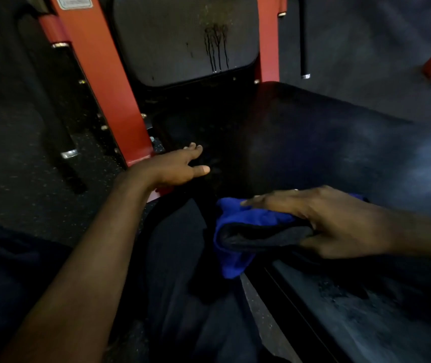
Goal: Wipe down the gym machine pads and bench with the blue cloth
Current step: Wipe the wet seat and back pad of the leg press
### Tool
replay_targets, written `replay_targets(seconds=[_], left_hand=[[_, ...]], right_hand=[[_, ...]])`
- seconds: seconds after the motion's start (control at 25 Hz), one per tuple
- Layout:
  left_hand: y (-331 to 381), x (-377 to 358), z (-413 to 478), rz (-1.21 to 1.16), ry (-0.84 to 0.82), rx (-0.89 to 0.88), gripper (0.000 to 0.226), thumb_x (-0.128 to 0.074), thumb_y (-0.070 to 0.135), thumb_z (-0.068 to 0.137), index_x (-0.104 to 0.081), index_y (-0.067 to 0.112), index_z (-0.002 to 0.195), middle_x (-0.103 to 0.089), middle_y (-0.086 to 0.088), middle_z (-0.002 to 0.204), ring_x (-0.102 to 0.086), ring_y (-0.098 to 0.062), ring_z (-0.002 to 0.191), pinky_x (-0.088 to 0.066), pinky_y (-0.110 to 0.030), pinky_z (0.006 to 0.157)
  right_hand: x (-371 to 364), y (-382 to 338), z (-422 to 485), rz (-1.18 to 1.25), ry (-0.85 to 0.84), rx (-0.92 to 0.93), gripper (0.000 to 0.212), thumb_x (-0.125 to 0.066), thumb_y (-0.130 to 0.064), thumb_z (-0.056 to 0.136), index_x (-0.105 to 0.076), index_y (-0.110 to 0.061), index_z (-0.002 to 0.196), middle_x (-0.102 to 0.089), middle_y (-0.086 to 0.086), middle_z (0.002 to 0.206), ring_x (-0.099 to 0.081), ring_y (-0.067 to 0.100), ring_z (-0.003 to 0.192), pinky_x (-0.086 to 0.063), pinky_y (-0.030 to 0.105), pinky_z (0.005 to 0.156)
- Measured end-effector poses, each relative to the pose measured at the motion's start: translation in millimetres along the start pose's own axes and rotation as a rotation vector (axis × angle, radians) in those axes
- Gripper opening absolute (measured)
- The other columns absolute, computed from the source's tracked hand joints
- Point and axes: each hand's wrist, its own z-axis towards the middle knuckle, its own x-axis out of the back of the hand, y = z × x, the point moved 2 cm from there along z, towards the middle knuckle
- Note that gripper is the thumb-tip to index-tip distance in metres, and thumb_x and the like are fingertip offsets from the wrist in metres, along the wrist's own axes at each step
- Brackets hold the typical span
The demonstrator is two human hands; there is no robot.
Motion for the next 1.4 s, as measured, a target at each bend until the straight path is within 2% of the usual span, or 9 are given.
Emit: replay_targets(seconds=[0.16, 0.24, 0.32, 0.44, 0.64, 0.76, 0.88, 1.12, 1.4], left_hand=[[-18, 2, 6, -0.139, 0.023, -0.037, 0.066, -0.055, 0.034, 0.099, -0.024, 0.024, 0.156, -0.014, 0.010, 0.162, -0.012, -0.010, 0.150, -0.011, -0.035, 0.124], [-25, 2, 8, -0.209, 0.059, -0.032, 0.043, -0.056, 0.023, 0.100, -0.050, 0.024, 0.143, -0.046, 0.006, 0.149, -0.041, -0.017, 0.139, -0.033, -0.033, 0.116], [-27, -1, 8, -0.217, 0.103, -0.021, 0.028, -0.054, 0.023, 0.101, -0.059, 0.026, 0.128, -0.062, 0.007, 0.127, -0.058, -0.014, 0.117, -0.044, -0.027, 0.100], [-26, -5, 9, -0.183, 0.133, 0.006, 0.041, -0.049, 0.033, 0.102, -0.049, 0.019, 0.141, -0.054, 0.002, 0.139, -0.052, -0.017, 0.125, -0.039, -0.036, 0.110], [-29, -5, 10, -0.167, 0.202, 0.096, 0.037, -0.046, 0.039, 0.100, -0.060, 0.017, 0.125, -0.064, -0.008, 0.127, -0.060, -0.026, 0.113, -0.046, -0.046, 0.103], [-19, -8, 4, -0.101, 0.201, 0.057, 0.056, -0.043, 0.051, 0.101, -0.041, 0.022, 0.149, -0.033, -0.002, 0.158, -0.032, -0.025, 0.145, -0.024, -0.041, 0.121], [-3, -13, -1, -0.002, 0.184, 0.036, 0.078, -0.041, 0.061, 0.096, -0.013, 0.023, 0.158, -0.002, 0.006, 0.165, -0.003, -0.012, 0.152, -0.005, -0.034, 0.124], [-15, 1, 10, -0.051, 0.221, 0.058, 0.084, -0.055, 0.070, 0.085, -0.036, 0.022, 0.152, -0.039, 0.001, 0.156, -0.042, -0.018, 0.139, -0.035, -0.037, 0.115], [5, 4, 22, 0.157, 0.012, 0.153, 0.119, -0.042, 0.083, 0.074, 0.005, 0.013, 0.158, 0.012, -0.006, 0.165, 0.005, -0.019, 0.152, -0.005, -0.037, 0.124]], right_hand=[[-3, 23, 44, 0.009, 0.031, -0.100, 0.016, -0.066, -0.026, 0.089, -0.060, -0.024, 0.104, -0.063, -0.015, 0.092, -0.063, -0.001, 0.085, -0.048, 0.020, 0.070], [0, 48, 85, -0.028, 0.113, -0.168, 0.018, -0.069, -0.032, 0.090, -0.057, -0.022, 0.100, -0.058, -0.013, 0.080, -0.060, 0.001, 0.075, -0.040, 0.020, 0.063], [4, 74, 118, -0.061, 0.157, -0.269, 0.024, -0.069, -0.034, 0.090, -0.056, -0.021, 0.106, -0.057, -0.013, 0.082, -0.064, 0.011, 0.081, -0.037, 0.027, 0.067], [2, 86, 140, -0.110, 0.214, -0.383, 0.030, -0.066, -0.037, 0.090, -0.053, -0.024, 0.114, -0.064, -0.002, 0.096, -0.066, 0.033, 0.097, -0.041, 0.034, 0.073], [-15, 67, 132, -0.223, 0.261, -0.415, 0.035, -0.060, -0.035, 0.089, -0.047, -0.024, 0.120, -0.066, 0.006, 0.117, -0.064, 0.035, 0.103, -0.043, 0.040, 0.079], [-6, 78, 155, -0.160, 0.261, -0.480, 0.039, -0.062, -0.029, 0.084, -0.048, -0.023, 0.120, -0.065, 0.009, 0.118, -0.063, 0.037, 0.105, -0.040, 0.039, 0.079], [2, 101, 193, -0.125, 0.273, -0.570, 0.044, -0.063, -0.031, 0.084, -0.049, -0.019, 0.123, -0.064, 0.013, 0.123, -0.061, 0.040, 0.111, -0.046, 0.042, 0.086], [-8, 99, 167, -0.202, 0.141, -0.339, 0.048, -0.060, -0.039, 0.092, -0.044, -0.023, 0.134, -0.063, 0.008, 0.127, -0.062, 0.031, 0.113, -0.046, 0.039, 0.089], [8, 140, 256, -0.092, 0.233, -0.555, 0.045, -0.062, -0.035, 0.087, -0.050, -0.019, 0.127, -0.064, 0.014, 0.125, -0.061, 0.037, 0.115, -0.047, 0.040, 0.090]])
